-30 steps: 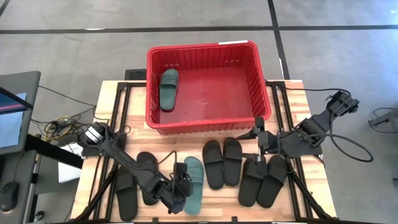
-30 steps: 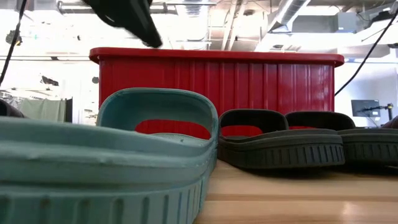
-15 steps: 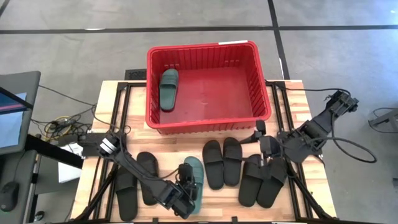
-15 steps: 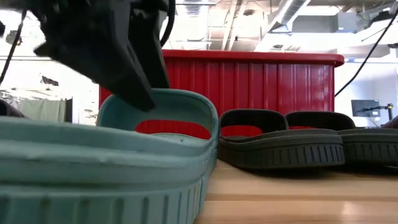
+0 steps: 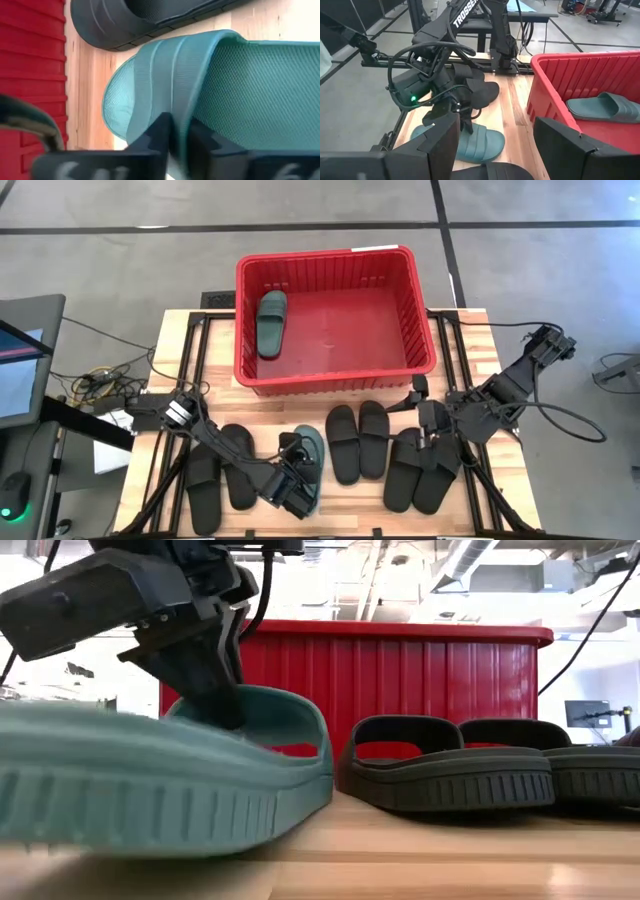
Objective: Pick and place slides into bin
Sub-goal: Put the green slipper into the red container
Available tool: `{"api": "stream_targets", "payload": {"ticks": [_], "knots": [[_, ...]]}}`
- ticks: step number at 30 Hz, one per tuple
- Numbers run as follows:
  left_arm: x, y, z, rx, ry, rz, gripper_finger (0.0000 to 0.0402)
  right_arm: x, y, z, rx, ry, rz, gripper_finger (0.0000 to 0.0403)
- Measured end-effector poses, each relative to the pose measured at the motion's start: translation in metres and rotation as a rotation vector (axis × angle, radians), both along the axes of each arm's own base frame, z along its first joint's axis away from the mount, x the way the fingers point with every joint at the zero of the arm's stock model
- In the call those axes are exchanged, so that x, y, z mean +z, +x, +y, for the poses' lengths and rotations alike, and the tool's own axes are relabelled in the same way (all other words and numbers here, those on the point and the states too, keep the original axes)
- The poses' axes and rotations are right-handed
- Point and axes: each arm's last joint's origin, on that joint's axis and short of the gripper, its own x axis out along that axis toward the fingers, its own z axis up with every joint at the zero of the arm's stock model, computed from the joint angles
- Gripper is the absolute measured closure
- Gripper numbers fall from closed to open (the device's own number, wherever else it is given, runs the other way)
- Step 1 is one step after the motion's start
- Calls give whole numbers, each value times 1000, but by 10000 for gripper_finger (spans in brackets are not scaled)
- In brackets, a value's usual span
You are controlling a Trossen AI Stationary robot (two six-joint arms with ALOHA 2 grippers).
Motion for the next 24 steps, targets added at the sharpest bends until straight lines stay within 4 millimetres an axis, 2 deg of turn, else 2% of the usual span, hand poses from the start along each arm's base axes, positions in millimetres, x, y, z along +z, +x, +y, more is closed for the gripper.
{"api": "stream_targets", "payload": {"ticks": [5, 10, 18, 24], "knots": [[9, 4, -1, 12, -11, -18, 397, -1, 0, 0, 1, -5, 5, 163], [38, 8, -5, 10, -4, -28, 398, -4, -2, -1, 2, -29, 36, 163], [115, 9, -3, 18, 62, -96, 400, -1, -4, -3, 17, -56, 25, 163], [185, 4, 14, 58, 127, -253, 401, 6, -7, -6, 39, -76, -23, 163]]}}
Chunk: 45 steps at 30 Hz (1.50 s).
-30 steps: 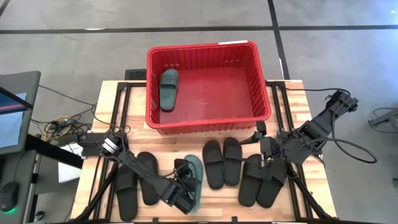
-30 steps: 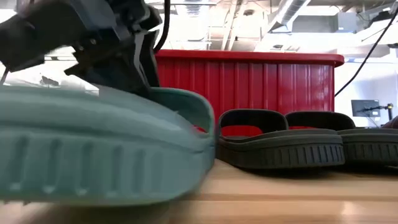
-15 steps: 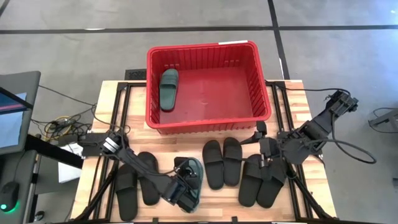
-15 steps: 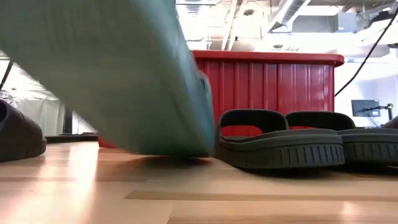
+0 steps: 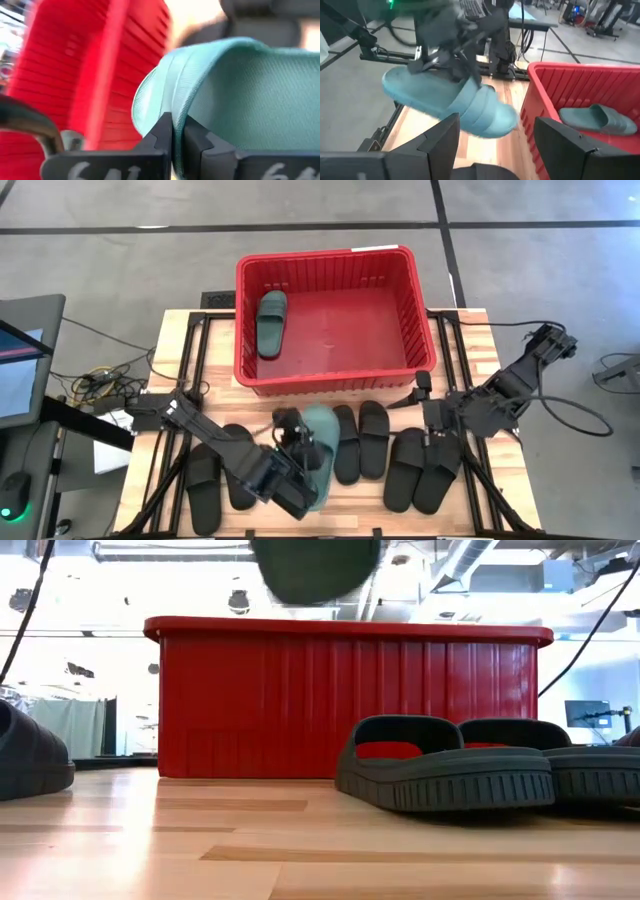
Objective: Pick and place slides into bin
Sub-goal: Put the green slipper into the red container
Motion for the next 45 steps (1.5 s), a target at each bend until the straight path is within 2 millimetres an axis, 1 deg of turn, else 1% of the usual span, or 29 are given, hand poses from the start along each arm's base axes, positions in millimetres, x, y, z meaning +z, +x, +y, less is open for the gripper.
{"api": "stream_targets", "payload": {"ticks": [1, 3, 6, 8, 12, 14, 16, 21, 24, 27, 29, 32, 35, 39, 43, 45], "knots": [[9, 1, 4, -3, 21, -35, 401, 1, -1, -1, 2, 0, -6, 163], [25, -4, 14, -17, 53, -94, 401, 4, -3, -3, 7, -6, -19, 163], [48, -12, 38, 26, 73, -153, 401, 7, -6, -6, 12, -14, -37, 163], [59, -16, 53, 57, 91, -169, 401, 11, -8, -9, 10, -9, -61, 163], [78, -23, 83, 79, 192, -154, 401, 19, -10, -17, -12, 5, -108, 163], [88, -27, 102, 97, 225, -132, 401, 23, -11, -24, -36, 22, -133, 163], [94, -29, 125, 130, 257, -91, 401, 27, -11, -30, -63, 36, -157, 163], [102, -30, 192, 214, 287, 33, 401, 34, -12, -48, -131, 38, -202, 163], [101, -28, 235, 227, 214, 97, 401, 38, -11, -59, -183, 33, -229, 163], [99, -24, 278, 196, 111, 90, 401, 41, -8, -68, -232, 28, -256, 163], [96, -19, 303, 173, 89, 66, 401, 42, -7, -73, -260, 21, -267, 163], [88, -19, 336, 146, 102, 96, 401, 43, -4, -79, -293, 23, -278, 163], [75, -19, 363, 116, 92, 115, 401, 43, -2, -82, -315, 29, -281, 163], [54, -21, 392, 75, 45, 133, 401, 42, 0, -85, -344, 57, -283, 163], [32, -21, 414, 32, 1, 111, 401, 43, 1, -90, -373, 80, -289, 163], [20, -21, 422, 22, 8, 120, 401, 43, 2, -92, -388, 94, -292, 163]]}}
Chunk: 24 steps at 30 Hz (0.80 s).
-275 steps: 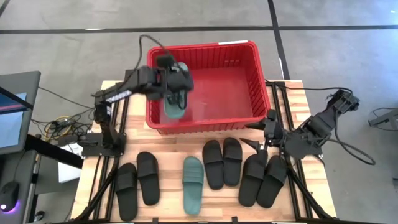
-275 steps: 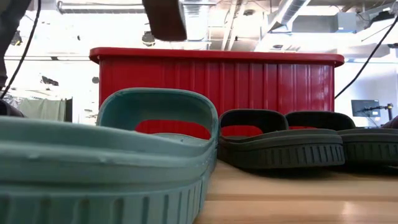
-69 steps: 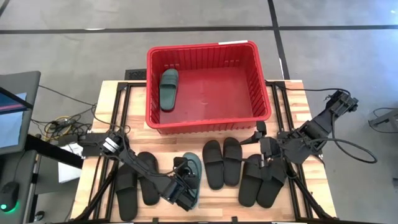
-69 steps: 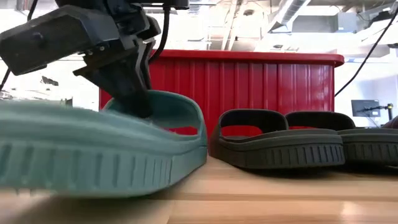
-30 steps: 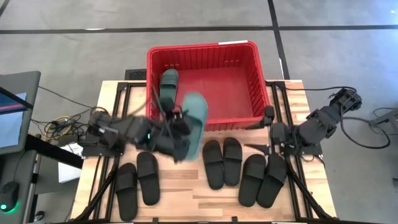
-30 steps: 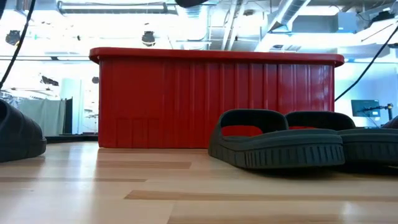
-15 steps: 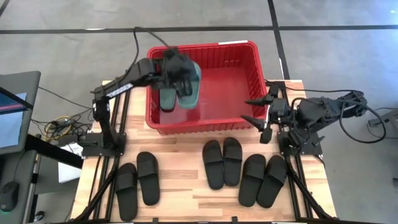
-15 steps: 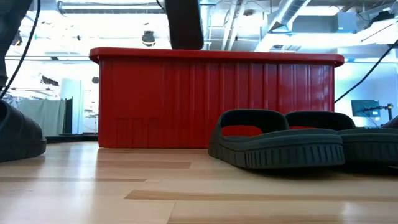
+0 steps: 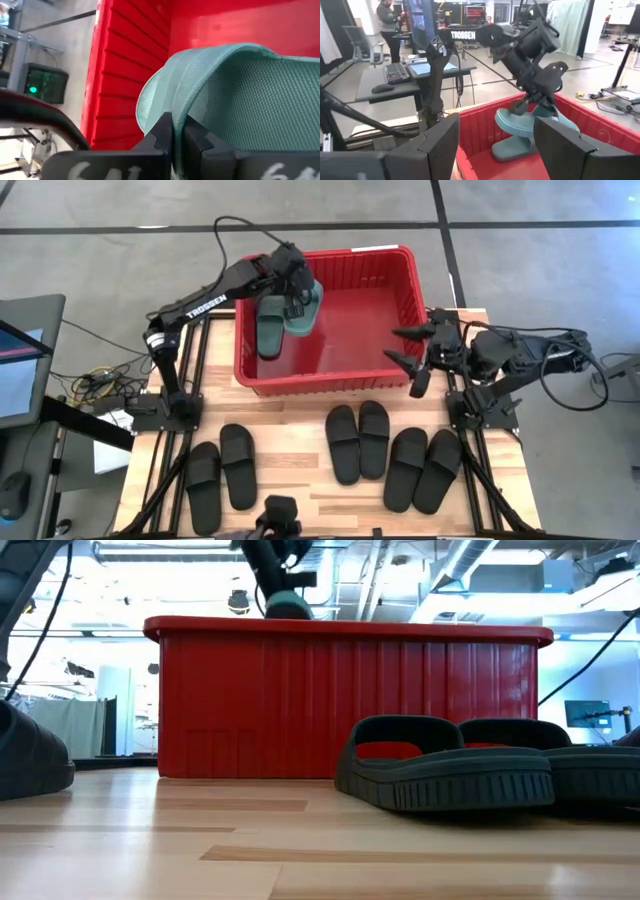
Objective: Pick and place slides into bin
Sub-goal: Put the green slipper into the red container
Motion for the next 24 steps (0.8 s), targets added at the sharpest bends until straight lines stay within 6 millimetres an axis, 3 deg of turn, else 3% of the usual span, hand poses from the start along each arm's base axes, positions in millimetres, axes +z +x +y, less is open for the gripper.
{"api": "stream_targets", "payload": {"ticks": [9, 24], "knots": [[-42, -2, 27, -10, 14, -31, 401, 1, 2, -12, -67, 26, -23, 163], [-102, 5, 44, 41, -40, -20, 401, -2, 12, -23, -140, 58, -22, 163]]}}
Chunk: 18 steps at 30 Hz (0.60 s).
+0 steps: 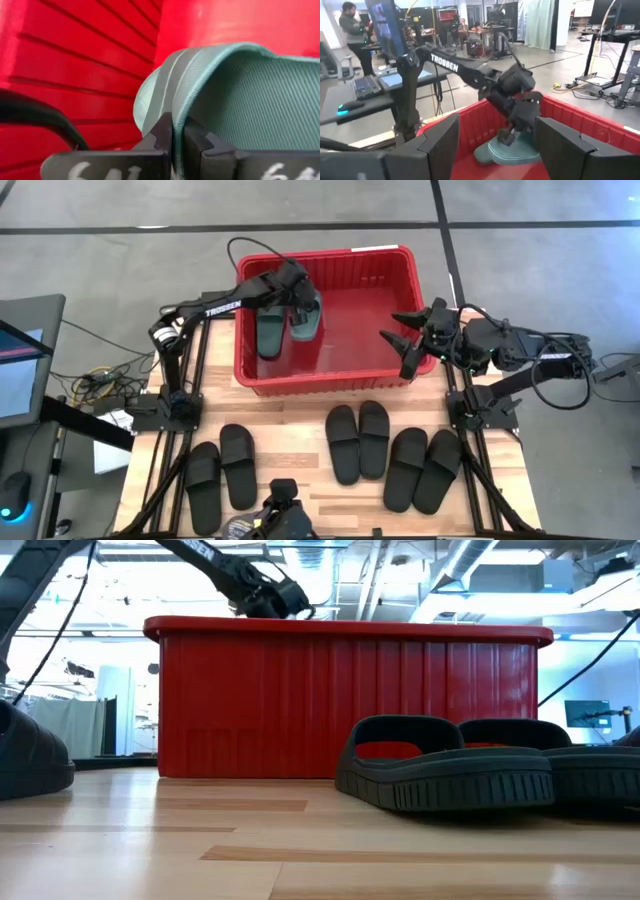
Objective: Pick and place slides into bin
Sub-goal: Put the green slipper into the red container
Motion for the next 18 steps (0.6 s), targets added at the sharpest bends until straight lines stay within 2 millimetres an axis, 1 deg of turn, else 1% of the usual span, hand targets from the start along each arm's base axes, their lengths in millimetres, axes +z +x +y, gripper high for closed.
{"api": "stream_targets", "payload": {"ticks": [9, 14, 18], "knots": [[-31, 10, 8, 22, -8, 77, 401, -6, 8, 0, -5, 20, 21, 163], [-56, 13, 12, 24, -58, 150, 401, -7, 11, 0, -8, 34, 24, 163], [-66, 14, 13, 29, -61, 170, 401, -8, 12, 1, -9, 42, 21, 163]]}}
